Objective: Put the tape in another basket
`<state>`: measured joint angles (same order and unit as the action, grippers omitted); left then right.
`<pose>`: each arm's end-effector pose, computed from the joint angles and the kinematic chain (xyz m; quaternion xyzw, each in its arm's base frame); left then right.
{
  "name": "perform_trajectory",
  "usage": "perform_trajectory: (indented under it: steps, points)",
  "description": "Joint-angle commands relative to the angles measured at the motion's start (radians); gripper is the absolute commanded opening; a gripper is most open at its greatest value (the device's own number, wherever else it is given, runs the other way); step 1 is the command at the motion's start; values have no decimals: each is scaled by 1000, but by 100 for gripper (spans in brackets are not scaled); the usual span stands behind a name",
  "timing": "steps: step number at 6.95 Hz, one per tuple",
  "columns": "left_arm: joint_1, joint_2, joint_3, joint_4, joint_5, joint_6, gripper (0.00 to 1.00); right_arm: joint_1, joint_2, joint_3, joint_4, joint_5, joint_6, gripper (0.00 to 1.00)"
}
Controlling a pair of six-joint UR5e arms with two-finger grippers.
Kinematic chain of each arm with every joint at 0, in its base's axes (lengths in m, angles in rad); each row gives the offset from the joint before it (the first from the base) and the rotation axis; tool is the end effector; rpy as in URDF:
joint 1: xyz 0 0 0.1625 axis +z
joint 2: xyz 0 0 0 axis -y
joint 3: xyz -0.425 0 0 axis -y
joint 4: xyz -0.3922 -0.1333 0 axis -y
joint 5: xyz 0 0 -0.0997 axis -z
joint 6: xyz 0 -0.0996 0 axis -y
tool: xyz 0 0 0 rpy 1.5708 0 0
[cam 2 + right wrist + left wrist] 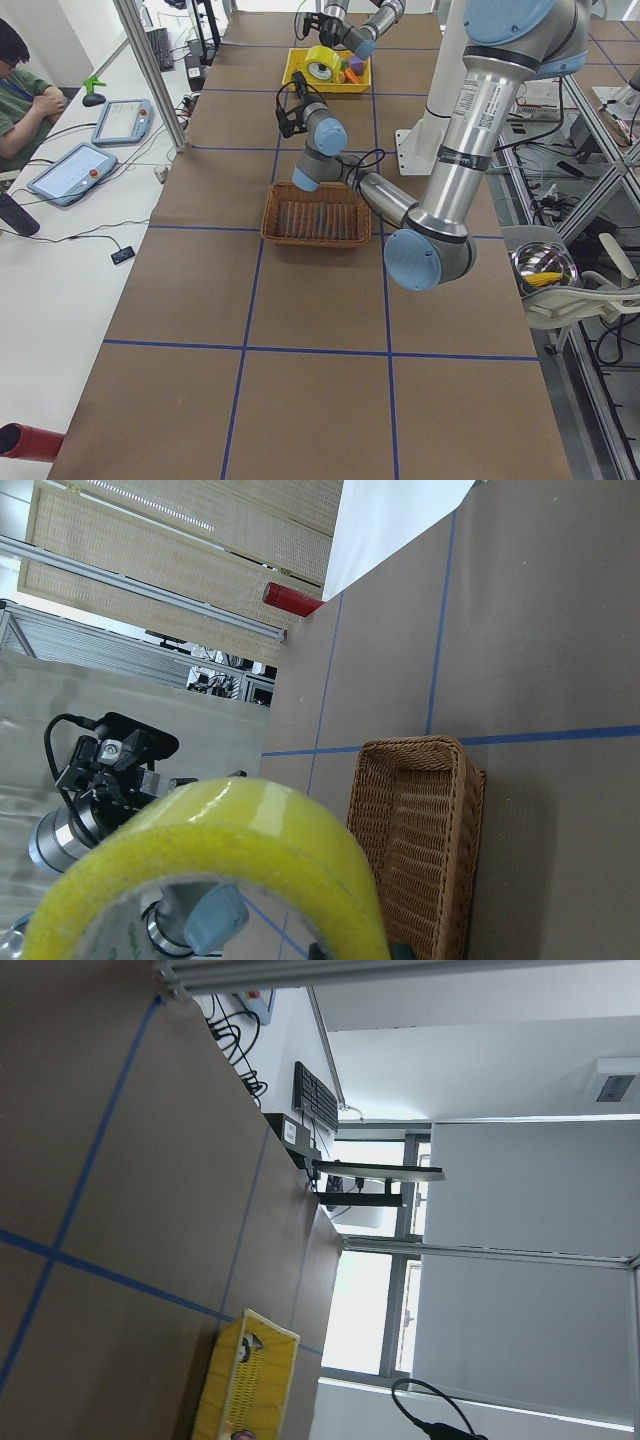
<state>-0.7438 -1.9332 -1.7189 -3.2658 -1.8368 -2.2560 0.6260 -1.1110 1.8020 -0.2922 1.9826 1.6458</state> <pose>0.3036 -0.4249 0.2310 -0.0339 0.8859 -0.2036 0.4153 -0.3798 -0.3899 0.1661 0.1131 -0.8156 0.0259 0.5669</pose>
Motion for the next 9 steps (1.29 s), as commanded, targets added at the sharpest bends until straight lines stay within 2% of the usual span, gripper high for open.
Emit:
perform_trajectory:
  steps: [1, 4, 5, 6, 7, 8, 9]
  points:
    - [55, -55, -46, -2, 19, -86, 99, -15, 5, 5, 7, 51, 11, 0]
    - [113, -86, -47, 6, 21, -86, 98, -55, 3, 16, 30, 62, 15, 0]
    - [116, -84, -47, 5, 19, -83, 91, -60, 3, 22, 30, 61, 17, 0]
    - [119, -84, -47, 5, 18, -74, 50, -60, 2, 22, 28, 61, 19, 0]
    - [121, -78, -47, 3, 18, -71, 15, -60, 2, 22, 28, 61, 19, 0]
    - [123, -72, -47, 2, 18, -70, 0, -60, 5, 22, 28, 59, 38, 0]
    - [123, -70, -47, 0, 18, -68, 0, -57, 5, 22, 28, 61, 52, 0]
